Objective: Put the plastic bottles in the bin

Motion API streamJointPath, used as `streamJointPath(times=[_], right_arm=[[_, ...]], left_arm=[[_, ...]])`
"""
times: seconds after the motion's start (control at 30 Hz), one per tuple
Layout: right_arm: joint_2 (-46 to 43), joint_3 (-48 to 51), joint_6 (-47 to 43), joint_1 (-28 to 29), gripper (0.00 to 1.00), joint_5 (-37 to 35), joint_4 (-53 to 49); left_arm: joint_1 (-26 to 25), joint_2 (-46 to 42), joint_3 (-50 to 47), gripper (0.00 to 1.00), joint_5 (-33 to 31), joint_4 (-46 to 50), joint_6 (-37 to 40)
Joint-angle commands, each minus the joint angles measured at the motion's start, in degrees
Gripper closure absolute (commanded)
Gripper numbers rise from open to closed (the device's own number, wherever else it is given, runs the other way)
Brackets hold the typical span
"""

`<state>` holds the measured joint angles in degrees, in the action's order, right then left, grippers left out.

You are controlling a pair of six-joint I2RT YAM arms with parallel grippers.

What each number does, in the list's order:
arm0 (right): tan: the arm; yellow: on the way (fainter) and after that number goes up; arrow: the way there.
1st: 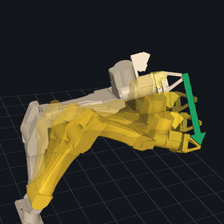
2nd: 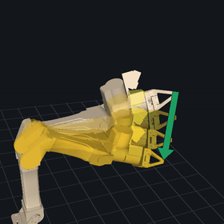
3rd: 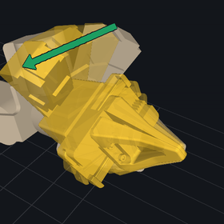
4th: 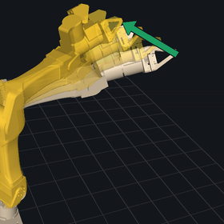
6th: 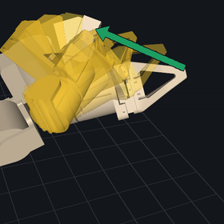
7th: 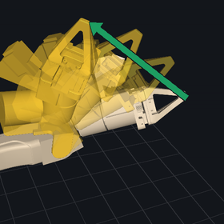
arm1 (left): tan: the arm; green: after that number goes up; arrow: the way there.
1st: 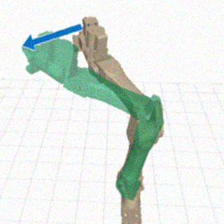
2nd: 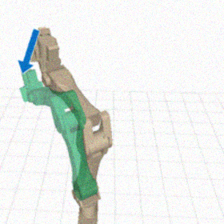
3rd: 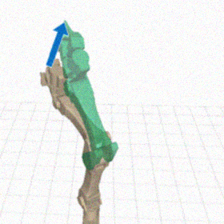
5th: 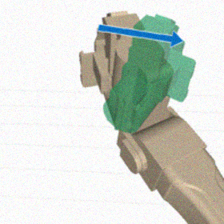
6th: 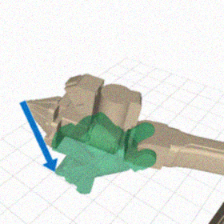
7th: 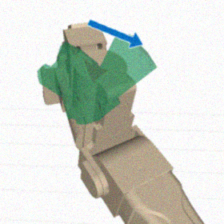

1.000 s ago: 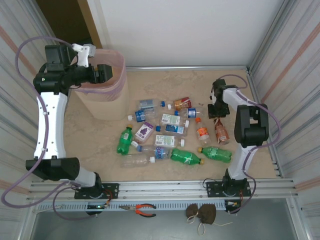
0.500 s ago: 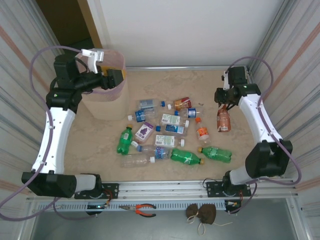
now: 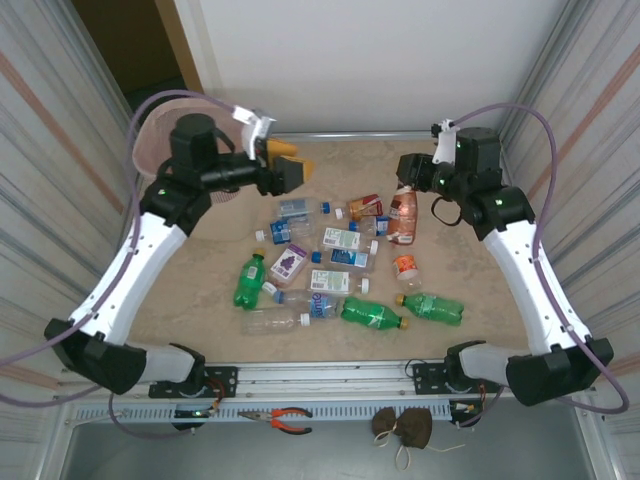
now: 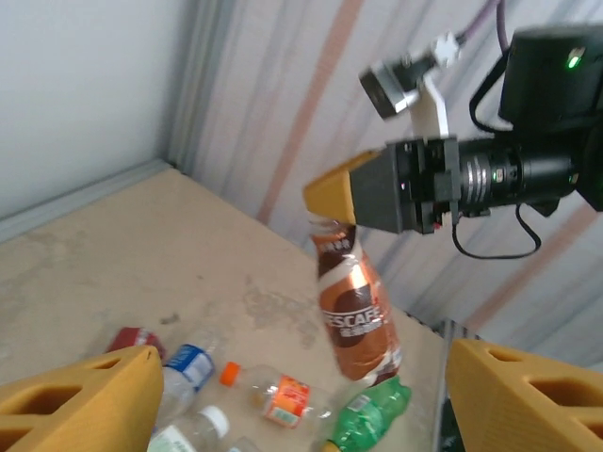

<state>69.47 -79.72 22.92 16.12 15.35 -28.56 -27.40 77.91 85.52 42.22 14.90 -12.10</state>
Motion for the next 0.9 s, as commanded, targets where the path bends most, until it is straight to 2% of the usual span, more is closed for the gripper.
streamJointPath(times=[0.0, 0.2, 0.4, 0.67, 0.87], right_arm=[[-1.92, -0.29, 4.63, 2.21, 0.75, 4.63, 7.96], [-4.41, 0.08, 4.96, 5.12, 0.74, 10.97, 15.33], [-7.0, 0.97, 5.34, 5.72, 0.74, 19.35, 22.69], [-9.09, 0.47, 9.26, 7.01, 0.74, 23.7, 30.88], [-8.83, -1.54, 11.32, 7.7, 0.74, 24.83, 33.13]], left_arm=[[-3.58, 2.72, 2.31, 0.19, 1.28, -3.27, 0.14], [-7.67, 4.93, 2.8, 0.15, 7.15, -6.16, 1.73], [-9.42, 5.32, 2.2, 0.13, 13.79, -11.32, 0.84], [-12.17, 5.72, 2.0, 0.17, 19.18, -15.68, 1.18], [-14.06, 5.01, 1.42, 0.24, 21.68, -18.29, 3.22]])
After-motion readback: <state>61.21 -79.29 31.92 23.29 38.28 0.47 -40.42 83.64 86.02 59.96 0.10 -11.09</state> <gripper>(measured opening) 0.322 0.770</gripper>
